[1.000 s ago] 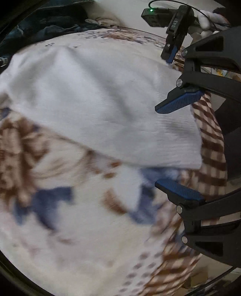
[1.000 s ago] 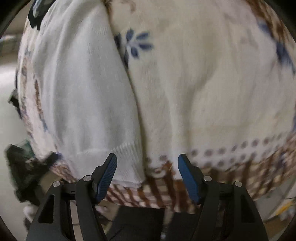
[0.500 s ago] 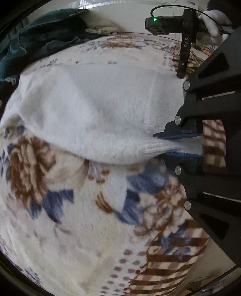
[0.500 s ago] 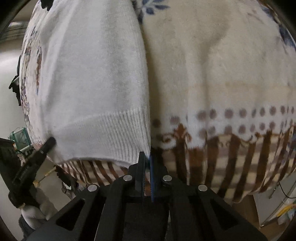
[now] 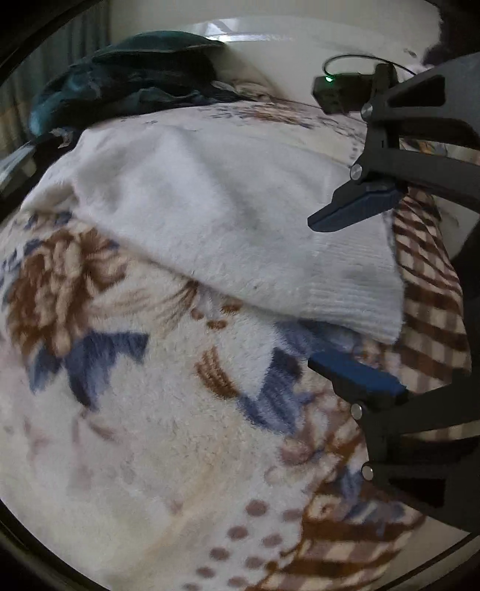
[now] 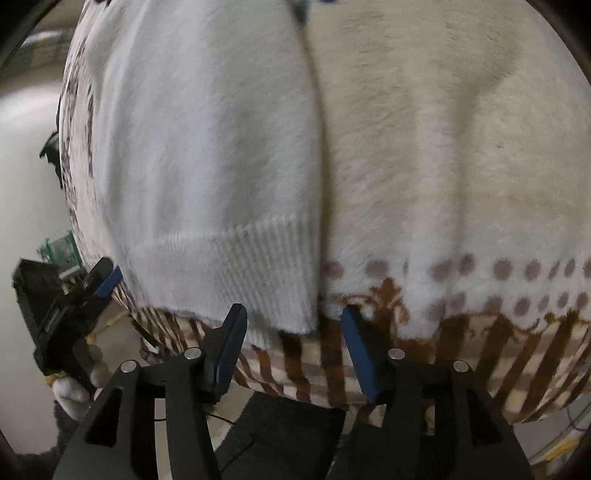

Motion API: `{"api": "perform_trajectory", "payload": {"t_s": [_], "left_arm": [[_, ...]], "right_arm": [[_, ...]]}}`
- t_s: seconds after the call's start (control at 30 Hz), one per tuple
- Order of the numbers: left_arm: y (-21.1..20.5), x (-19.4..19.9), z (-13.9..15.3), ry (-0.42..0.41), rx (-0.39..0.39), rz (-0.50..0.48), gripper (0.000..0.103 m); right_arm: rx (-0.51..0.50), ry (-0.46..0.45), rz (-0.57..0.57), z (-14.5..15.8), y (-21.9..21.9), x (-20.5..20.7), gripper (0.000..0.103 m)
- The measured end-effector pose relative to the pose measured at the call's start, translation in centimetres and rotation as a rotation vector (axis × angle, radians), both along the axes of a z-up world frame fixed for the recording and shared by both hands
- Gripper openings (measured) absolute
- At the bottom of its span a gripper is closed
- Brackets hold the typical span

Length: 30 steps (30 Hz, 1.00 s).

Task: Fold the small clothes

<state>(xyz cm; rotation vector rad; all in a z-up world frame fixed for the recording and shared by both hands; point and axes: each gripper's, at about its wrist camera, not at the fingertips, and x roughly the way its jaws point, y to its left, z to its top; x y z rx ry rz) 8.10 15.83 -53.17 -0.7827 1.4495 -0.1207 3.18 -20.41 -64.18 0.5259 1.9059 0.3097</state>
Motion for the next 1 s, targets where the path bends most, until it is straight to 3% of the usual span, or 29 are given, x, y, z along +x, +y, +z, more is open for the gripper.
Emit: {"api": "perform_trajectory", "payload": {"t_s": [0.13,0.4,0.43,0.5,0.53,0.57,0.73,0.8,0.9,1.0], "left_arm": [[-2.5,1.3,-2.4,0.035,0.009,-0.066,0.066],[-6.0,1.9,-2.2,0.008,-0.083,-0.139,0.065],[-6.1,1.8,-2.0,-0.001,-0.094,-0.136,0.062],[-6.4,1.8,-1.9,-0.004,-0.111,-0.121,0.047],[-6.4,1.7,-2.0,-0.002,-0.109,-0.115,0.023],[-6.3,1.6,-2.0,-0.002,-0.110,-0.108,0.017],[-4.5,0.6,-1.5,0.000,-0.129,-0.085,0.015],[-4.1,0.2,-1.4,0.005,-0.122,-0.089,0.014],[-3.6,0.0,-0.5,-0.001,-0.123,-0.083,0.013],[-3.4,0.2,0.9,-0.030,-0.127,-0.098,0.012]], "right_arm": [[0.063,-0.008,-0.064,-1.0,-0.8,0.8,0.056],[0.226,-0.003,-0.235,-3.8,-2.0,1.4,0.062],[0.250,0.000,-0.255,-3.9,-2.3,1.2,0.062],[0.292,0.011,-0.284,-4.2,-2.8,1.2,0.062],[0.310,0.014,-0.292,-4.4,-3.0,1.3,0.062],[0.327,0.019,-0.299,-4.6,-3.1,1.3,0.062],[0.385,0.032,-0.293,-4.7,-3.8,1.9,0.062],[0.402,0.035,-0.290,-4.6,-3.3,2.1,0.055],[0.373,0.043,-0.296,-4.5,-2.1,2.8,0.026],[0.354,0.023,-0.287,-4.0,-1.6,3.1,0.019]]}}
